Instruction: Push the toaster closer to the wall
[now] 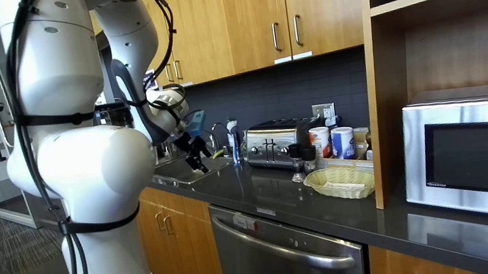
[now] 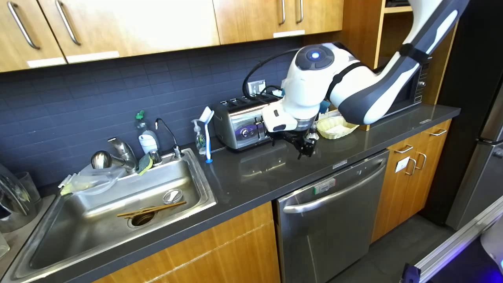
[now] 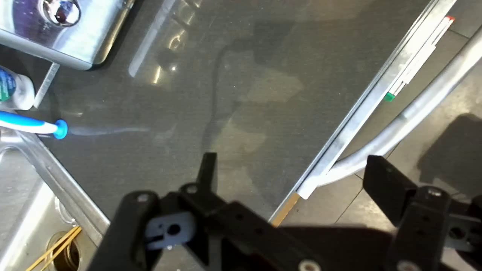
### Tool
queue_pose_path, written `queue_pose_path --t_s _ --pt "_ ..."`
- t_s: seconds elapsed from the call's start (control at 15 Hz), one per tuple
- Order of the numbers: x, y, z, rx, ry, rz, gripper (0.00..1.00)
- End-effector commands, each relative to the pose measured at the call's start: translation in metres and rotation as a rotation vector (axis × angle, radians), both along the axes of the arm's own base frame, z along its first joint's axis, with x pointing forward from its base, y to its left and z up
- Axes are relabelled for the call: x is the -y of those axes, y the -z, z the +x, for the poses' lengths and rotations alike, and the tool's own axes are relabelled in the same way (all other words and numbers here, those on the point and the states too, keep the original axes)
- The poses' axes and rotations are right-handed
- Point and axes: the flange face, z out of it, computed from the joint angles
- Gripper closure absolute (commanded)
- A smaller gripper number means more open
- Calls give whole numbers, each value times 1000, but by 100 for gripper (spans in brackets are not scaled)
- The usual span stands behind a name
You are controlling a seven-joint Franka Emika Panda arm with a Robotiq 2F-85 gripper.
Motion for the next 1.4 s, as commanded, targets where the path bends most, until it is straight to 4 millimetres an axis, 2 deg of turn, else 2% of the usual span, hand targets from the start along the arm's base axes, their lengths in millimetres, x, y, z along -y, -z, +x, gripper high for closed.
queue_pose_path --t_s 0.0,0.2,0.27,0.4,0.47,0.8,1.0,1.2,1.33 --pt "-16 0 15 17 -13 26 0" --pt "-19 -3 25 19 -4 41 2" --pt "-19 -4 28 18 4 48 26" --pt "-15 -6 36 21 20 61 29" --pt "-12 -8 39 22 28 68 35" --pt "7 -20 64 44 97 107 77" --pt "13 -21 76 58 130 125 98" --pt "13 -13 83 58 158 137 100" --pt "14 0 88 55 178 135 100"
